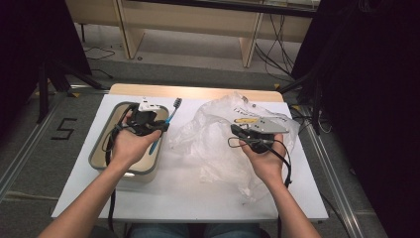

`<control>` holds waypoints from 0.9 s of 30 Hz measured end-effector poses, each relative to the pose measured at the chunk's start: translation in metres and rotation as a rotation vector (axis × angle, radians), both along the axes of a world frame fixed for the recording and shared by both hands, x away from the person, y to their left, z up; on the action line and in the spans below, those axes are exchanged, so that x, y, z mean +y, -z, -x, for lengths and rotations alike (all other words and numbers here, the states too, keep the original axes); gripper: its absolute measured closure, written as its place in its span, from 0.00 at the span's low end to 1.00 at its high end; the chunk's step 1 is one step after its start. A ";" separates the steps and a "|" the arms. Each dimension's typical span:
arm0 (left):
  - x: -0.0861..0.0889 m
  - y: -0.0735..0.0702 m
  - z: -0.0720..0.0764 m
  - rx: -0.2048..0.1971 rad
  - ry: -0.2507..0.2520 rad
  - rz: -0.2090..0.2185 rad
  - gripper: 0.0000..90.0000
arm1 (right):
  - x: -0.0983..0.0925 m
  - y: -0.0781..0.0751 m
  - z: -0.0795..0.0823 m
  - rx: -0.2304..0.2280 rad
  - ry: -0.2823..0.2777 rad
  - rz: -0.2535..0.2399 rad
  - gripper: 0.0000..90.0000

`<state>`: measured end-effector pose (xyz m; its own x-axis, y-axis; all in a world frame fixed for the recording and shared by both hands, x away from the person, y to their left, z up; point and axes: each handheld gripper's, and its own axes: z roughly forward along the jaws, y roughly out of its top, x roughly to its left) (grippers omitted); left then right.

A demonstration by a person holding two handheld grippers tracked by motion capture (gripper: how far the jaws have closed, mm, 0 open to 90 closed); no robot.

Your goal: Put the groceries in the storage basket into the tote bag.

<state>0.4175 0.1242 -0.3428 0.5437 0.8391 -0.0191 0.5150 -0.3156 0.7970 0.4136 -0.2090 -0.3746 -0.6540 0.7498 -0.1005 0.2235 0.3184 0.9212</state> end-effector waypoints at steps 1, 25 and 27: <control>-0.001 0.000 0.000 -0.001 0.002 0.002 0.87 | 0.000 0.000 0.000 0.001 0.000 0.000 1.00; -0.013 0.000 0.008 -0.003 0.044 -0.006 0.87 | 0.000 0.000 0.000 0.000 0.000 0.001 1.00; -0.014 0.000 0.009 -0.002 0.045 -0.002 0.87 | -0.001 0.000 0.000 -0.001 0.001 0.000 1.00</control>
